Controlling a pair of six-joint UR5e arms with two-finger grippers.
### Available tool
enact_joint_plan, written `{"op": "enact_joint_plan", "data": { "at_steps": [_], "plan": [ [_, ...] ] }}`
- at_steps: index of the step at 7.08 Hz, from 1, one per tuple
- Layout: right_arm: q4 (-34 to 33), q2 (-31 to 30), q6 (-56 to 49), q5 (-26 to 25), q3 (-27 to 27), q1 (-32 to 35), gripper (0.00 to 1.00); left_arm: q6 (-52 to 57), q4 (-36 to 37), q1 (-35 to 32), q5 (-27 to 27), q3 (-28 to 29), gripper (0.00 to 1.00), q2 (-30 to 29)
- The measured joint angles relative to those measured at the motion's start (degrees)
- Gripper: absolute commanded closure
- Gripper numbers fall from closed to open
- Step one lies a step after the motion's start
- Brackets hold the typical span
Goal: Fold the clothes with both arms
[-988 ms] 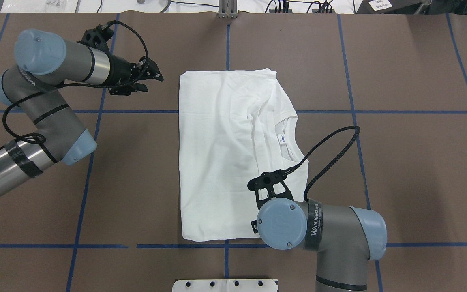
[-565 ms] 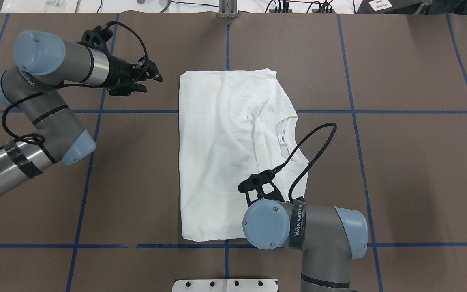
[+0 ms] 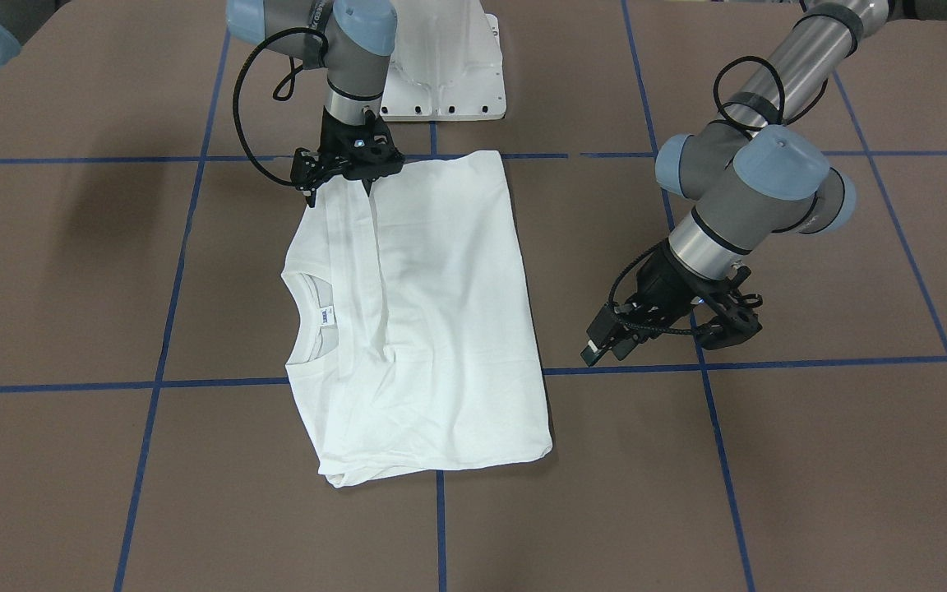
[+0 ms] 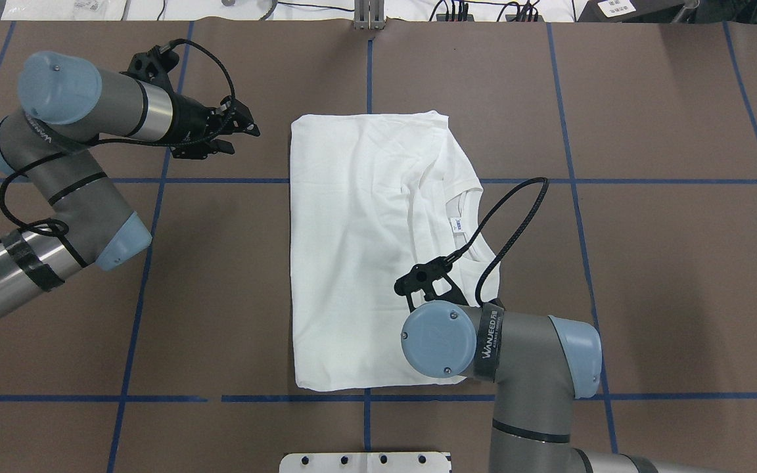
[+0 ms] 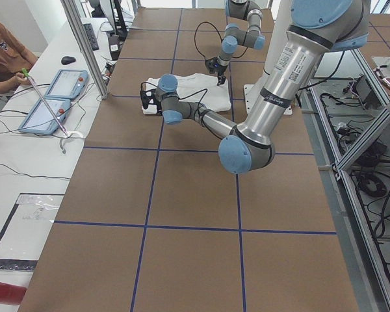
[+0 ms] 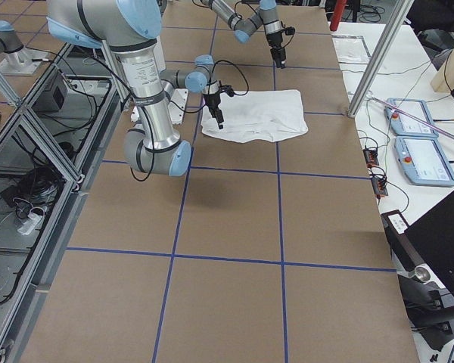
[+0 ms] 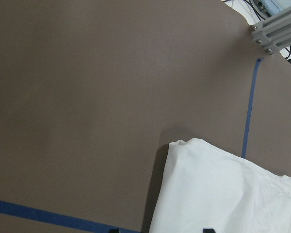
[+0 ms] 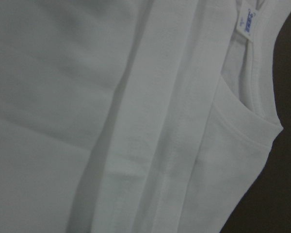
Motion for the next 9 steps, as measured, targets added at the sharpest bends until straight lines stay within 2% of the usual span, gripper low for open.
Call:
{"op": "enact_joint_plan", "data": {
  "at_steps": [2, 4, 5, 7, 9],
  "plan": [
    [0.24, -5.14, -1.25, 0.22, 3.98, 1.11, 0.0, -0.08, 0.01, 0.01, -0.03, -1.79, 0.35, 1.17],
    [0.54, -14.54, 1.18, 0.29, 13.1, 1.06, 0.0, -0.11, 0.21, -0.03, -0.35, -3.35, 0.35, 1.85],
    [0.64, -15.37, 7.0, 0.61, 15.26, 0.01, 0.0, -0.12, 0.34, -0.04, -0.78, -3.84, 0.35, 2.06],
    [2.06, -11.94, 26.28, 0.89, 15.05, -2.62, 0.0, -0.18, 0.5, -0.04, -1.11, -4.21, 0.35, 2.14],
    [13.2, -11.32, 50.3, 0.62, 11.85, -4.52, 0.0, -0.3, 0.55, 0.01, -1.15, -4.46, 0.35, 2.15]
  ]
}}
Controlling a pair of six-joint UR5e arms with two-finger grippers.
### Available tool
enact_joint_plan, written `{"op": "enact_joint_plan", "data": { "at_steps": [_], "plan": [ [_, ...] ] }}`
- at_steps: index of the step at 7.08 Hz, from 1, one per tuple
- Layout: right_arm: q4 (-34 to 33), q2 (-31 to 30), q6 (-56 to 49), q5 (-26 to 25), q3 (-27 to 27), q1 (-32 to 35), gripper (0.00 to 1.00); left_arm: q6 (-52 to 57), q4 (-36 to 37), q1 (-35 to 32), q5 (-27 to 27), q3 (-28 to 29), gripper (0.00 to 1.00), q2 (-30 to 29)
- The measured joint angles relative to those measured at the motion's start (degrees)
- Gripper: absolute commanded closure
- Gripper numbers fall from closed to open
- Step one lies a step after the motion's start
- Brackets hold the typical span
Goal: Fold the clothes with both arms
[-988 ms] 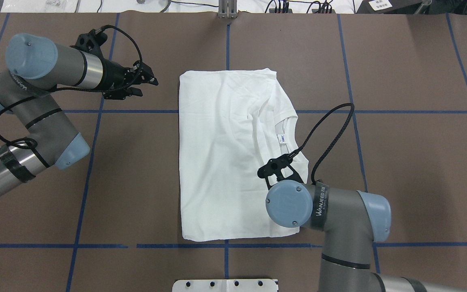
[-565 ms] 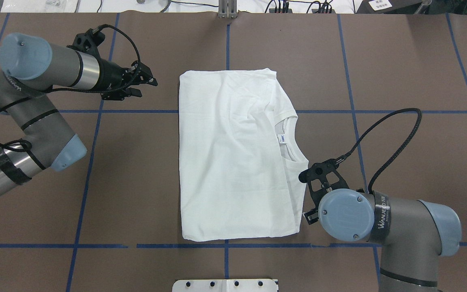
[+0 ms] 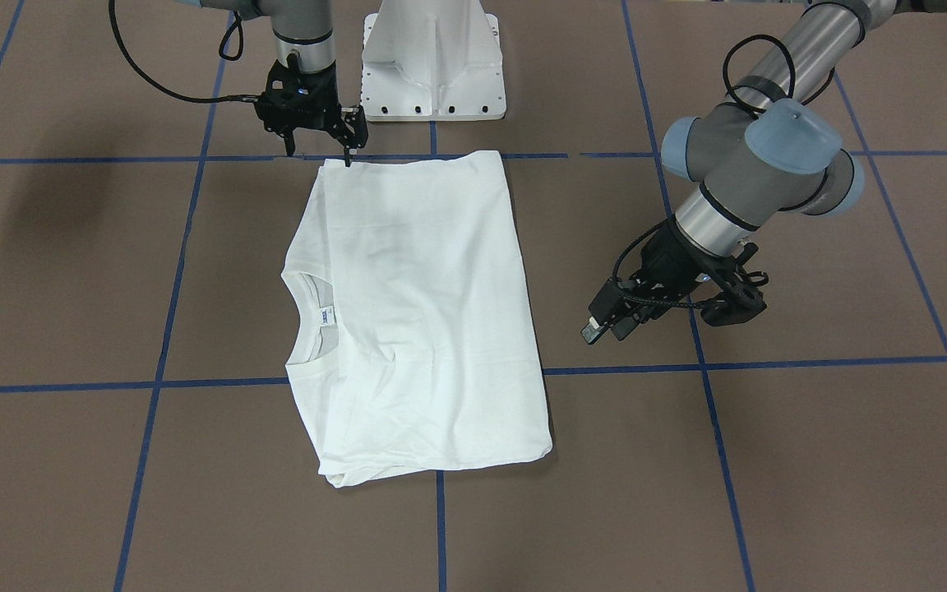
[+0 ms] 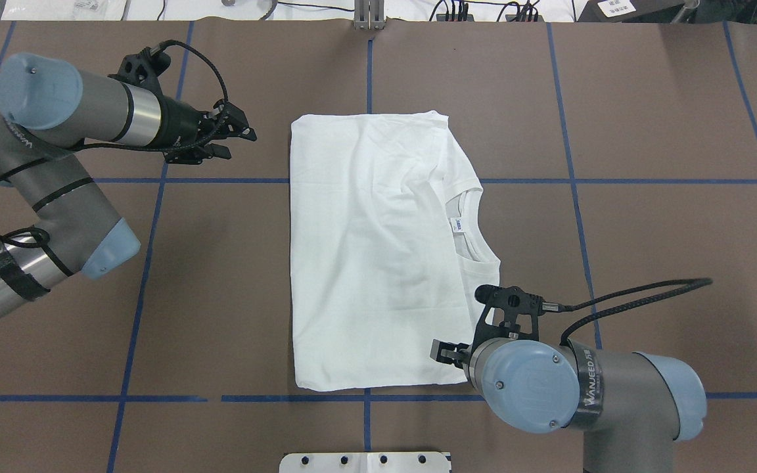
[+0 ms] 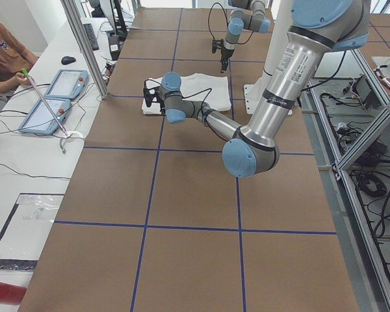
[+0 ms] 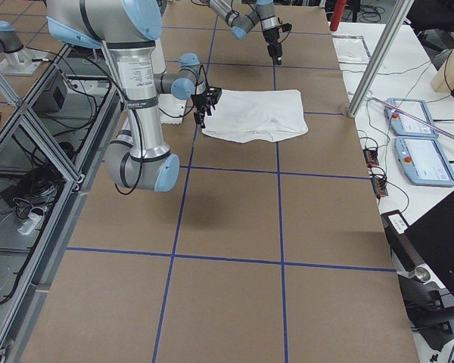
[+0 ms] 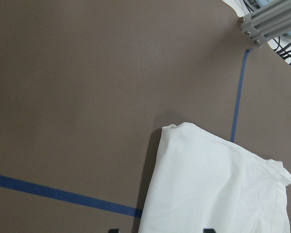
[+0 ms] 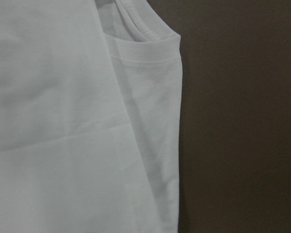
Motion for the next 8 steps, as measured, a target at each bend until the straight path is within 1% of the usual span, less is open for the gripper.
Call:
{"op": "enact_joint_plan", "data": {
  "at_steps": [1, 2, 4, 5, 6, 7, 8],
  "plan": [
    [4.36, -0.15, 11.23, -0.35, -1.53, -0.94, 0.02, -0.03, 0.04, -0.02, 0.03, -0.13, 0.35, 0.02],
    [6.29, -0.5, 20.04, -0.76, -2.27, -1.72, 0.04, -0.04, 0.06, -0.03, 0.05, -0.17, 0.35, 0.02],
    [7.39, -2.42, 30.94, -1.86, -2.57, -2.49, 0.15, -0.02, 0.07, 0.02, 0.14, -0.3, 0.35, 0.03],
    [7.52, -3.15, 33.87, -2.25, -2.57, -2.66, 0.24, -0.06, 0.07, 0.02, 0.2, -0.37, 0.35, 0.03],
    [7.54, -3.38, 35.1, -2.41, -2.61, -2.81, 0.25, -0.13, 0.07, 0.03, 0.23, -0.46, 0.35, 0.03],
    [7.55, -3.5, 35.5, -2.46, -2.78, -2.93, 0.3, -0.18, 0.07, 0.03, 0.26, -0.49, 0.35, 0.03],
    [7.53, -3.48, 35.65, -2.47, -3.0, -3.01, 0.44, -0.2, 0.07, 0.03, 0.3, -0.49, 0.35, 0.03]
  ]
}}
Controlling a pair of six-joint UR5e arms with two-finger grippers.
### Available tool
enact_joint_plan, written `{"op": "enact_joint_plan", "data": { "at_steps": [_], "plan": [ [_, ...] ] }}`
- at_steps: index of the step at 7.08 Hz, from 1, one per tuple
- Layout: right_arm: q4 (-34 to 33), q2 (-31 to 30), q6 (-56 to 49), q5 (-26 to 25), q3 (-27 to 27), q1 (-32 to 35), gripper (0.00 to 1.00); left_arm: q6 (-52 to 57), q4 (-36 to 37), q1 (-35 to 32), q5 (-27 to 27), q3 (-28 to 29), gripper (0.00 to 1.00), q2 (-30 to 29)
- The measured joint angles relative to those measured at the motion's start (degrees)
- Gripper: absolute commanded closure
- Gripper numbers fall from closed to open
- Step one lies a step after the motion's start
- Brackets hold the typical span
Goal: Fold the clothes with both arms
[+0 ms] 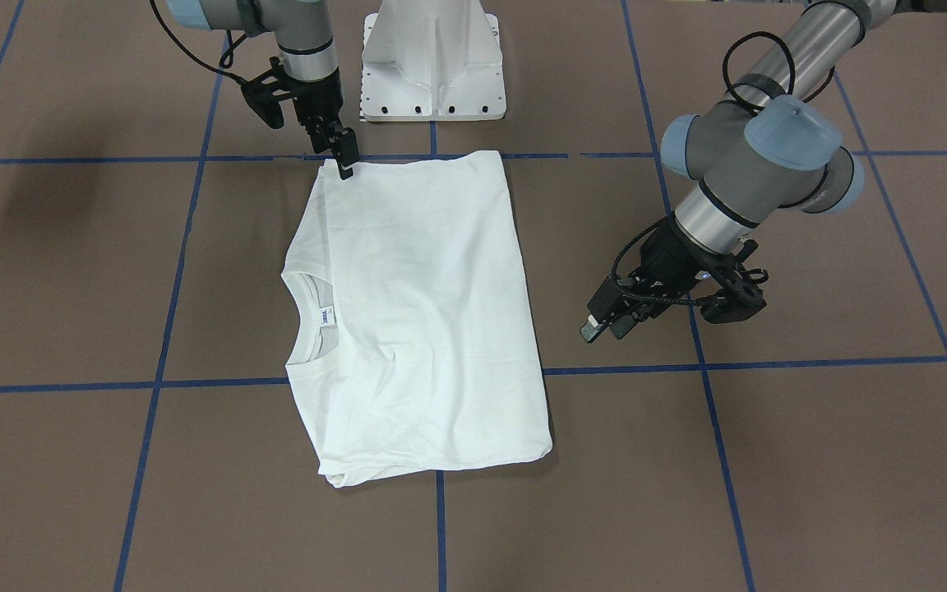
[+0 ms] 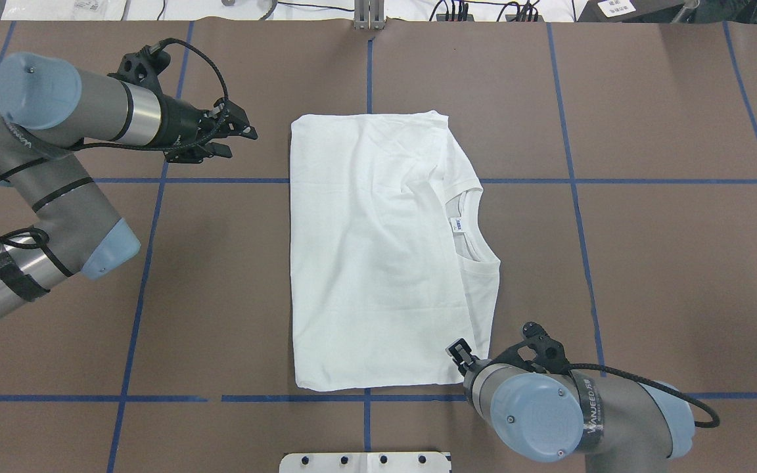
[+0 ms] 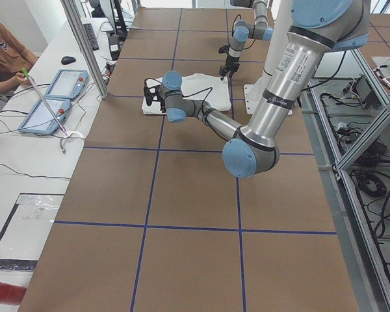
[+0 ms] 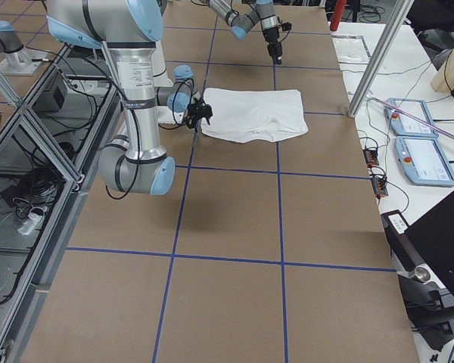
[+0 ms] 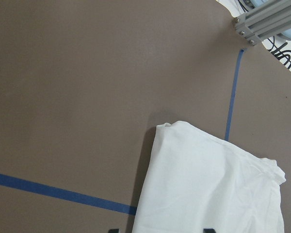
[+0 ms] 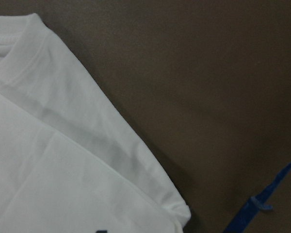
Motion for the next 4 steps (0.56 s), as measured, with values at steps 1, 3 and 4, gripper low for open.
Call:
{"op": "enact_joint_plan", "data": {
  "at_steps": [1, 3, 4],
  "plan": [
    [-0.12, 0.11, 0.1, 0.0, -0.04, 0.0, 0.52, -0.01, 0.0, 0.0, 0.04, 0.0, 0.35, 0.0],
    [-0.4, 0.28, 0.2, -0.01, -0.11, 0.24, 0.52, -0.01, 0.0, 0.0, 0.11, 0.01, 0.35, 0.06],
    [-0.49, 0.28, 0.21, -0.03, -0.18, 0.39, 0.52, 0.01, 0.0, -0.01, 0.11, 0.01, 0.35, 0.07]
  ]
}}
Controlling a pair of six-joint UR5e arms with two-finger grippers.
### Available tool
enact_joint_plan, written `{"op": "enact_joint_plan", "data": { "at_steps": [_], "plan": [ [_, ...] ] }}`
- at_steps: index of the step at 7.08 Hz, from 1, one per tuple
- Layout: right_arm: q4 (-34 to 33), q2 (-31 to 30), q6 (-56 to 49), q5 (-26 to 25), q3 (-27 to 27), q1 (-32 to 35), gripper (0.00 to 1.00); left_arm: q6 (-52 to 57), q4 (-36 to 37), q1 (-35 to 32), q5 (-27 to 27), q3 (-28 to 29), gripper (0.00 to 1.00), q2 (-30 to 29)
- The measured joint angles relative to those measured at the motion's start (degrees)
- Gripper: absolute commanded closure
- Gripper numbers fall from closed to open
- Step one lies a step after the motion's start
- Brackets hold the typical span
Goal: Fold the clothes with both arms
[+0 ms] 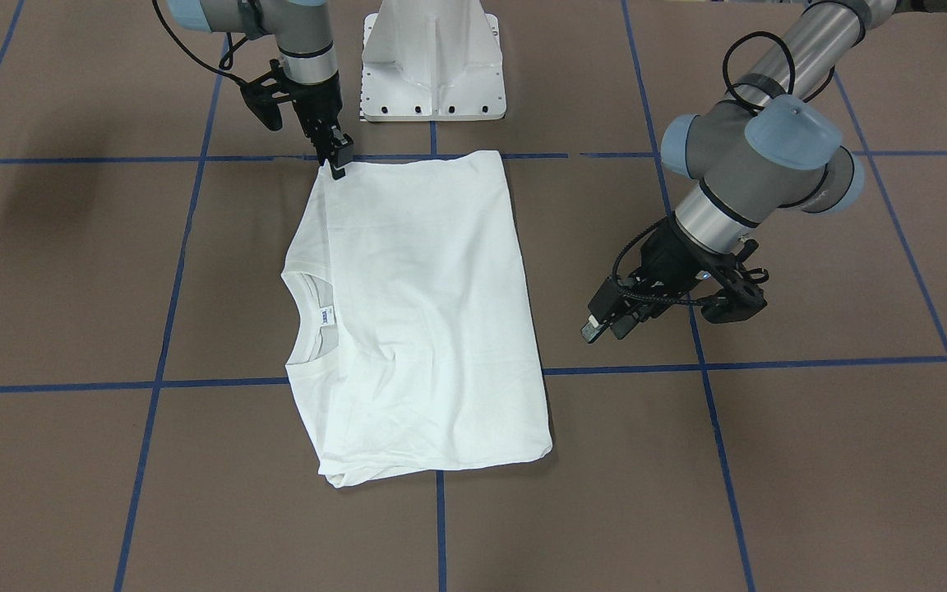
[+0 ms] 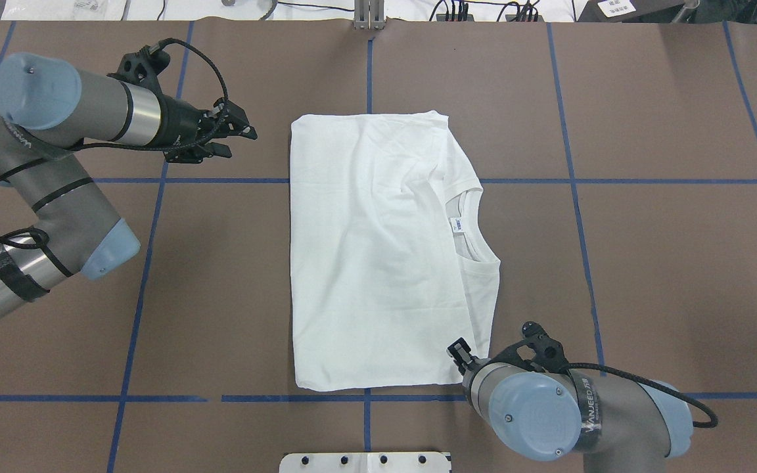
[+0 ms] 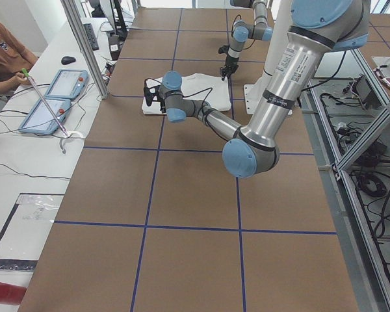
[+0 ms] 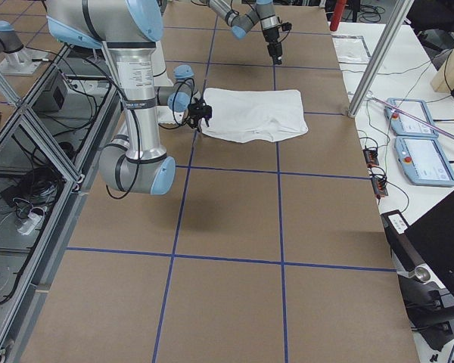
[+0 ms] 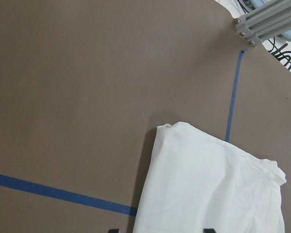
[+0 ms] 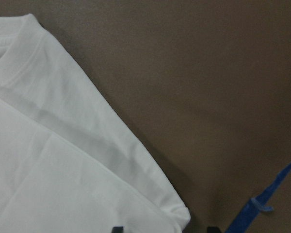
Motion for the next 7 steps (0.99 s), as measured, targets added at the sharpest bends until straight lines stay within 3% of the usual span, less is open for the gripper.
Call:
{"op": "enact_joint_plan", "data": {
  "at_steps": [2, 3, 4, 7],
  "plan": [
    [-0.15, -0.04, 0.03, -0.06, -0.07, 0.2, 0.53, 0.0, 0.0, -0.06, 0.0, -0.01, 0.35, 0.01],
    [-0.19, -0.07, 0.09, -0.06, -0.14, 0.2, 0.67, -0.02, 0.0, -0.13, 0.0, -0.05, 0.35, 0.04],
    [-0.22, -0.09, 0.17, -0.07, -0.16, 0.21, 1.0, -0.02, 0.0, -0.19, 0.01, -0.07, 0.35, 0.06],
    [-0.27, -0.02, 0.55, -0.07, 0.03, 0.28, 1.0, -1.93, 0.08, -0.14, 0.16, -0.47, 0.35, 0.21]
  ]
}}
